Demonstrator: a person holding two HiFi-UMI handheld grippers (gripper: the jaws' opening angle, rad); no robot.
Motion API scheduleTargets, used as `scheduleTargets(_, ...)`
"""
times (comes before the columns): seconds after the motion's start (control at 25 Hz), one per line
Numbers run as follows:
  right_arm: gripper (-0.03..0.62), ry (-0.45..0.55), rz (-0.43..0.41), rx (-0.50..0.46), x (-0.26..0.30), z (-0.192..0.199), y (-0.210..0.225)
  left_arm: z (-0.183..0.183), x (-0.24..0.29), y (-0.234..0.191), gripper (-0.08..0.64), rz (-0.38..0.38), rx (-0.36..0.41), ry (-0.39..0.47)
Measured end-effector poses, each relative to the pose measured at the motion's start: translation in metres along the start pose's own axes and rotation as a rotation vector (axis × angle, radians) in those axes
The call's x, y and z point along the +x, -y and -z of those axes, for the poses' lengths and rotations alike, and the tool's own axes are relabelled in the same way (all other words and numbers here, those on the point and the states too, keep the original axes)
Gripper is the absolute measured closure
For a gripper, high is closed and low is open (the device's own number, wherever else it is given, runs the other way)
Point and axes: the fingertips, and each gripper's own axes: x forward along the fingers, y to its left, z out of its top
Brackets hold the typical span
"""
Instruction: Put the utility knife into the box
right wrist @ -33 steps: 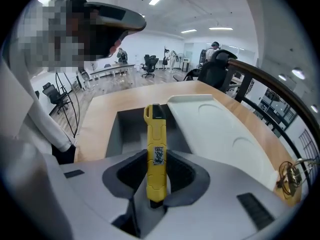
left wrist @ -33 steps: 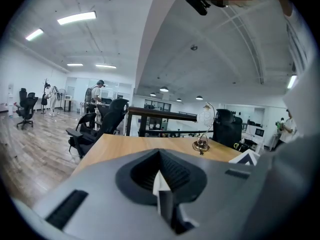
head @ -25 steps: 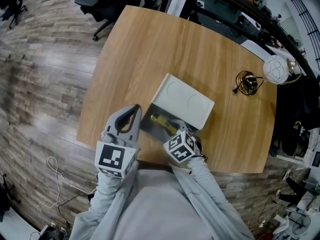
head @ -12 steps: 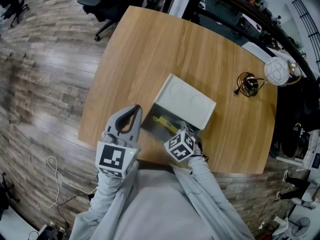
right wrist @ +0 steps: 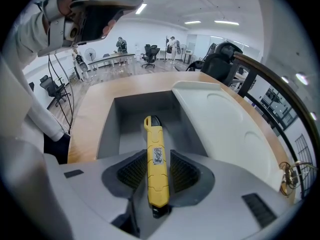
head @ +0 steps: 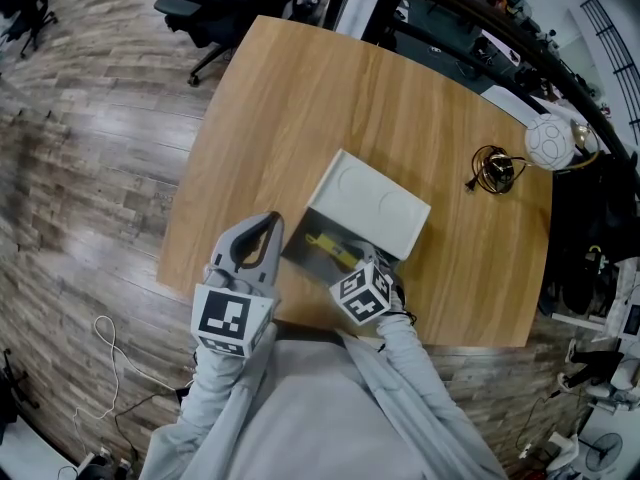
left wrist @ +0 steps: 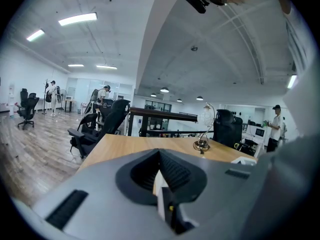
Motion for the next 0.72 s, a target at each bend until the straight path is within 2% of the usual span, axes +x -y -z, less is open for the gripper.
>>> scheduleTargets(0.48,0.445,0.130,0.037,0.088,-0.027,-0.028,0.010,-0.010,-0.001,-0.001,0.540,0.008,0.017,0.018)
scheduleTargets(0.72,0.445,0.222,0.100,0.150,-0.059,-0.041,0.025,-0.022,0.003,0.006,0.540,0.032,0.037,0.041)
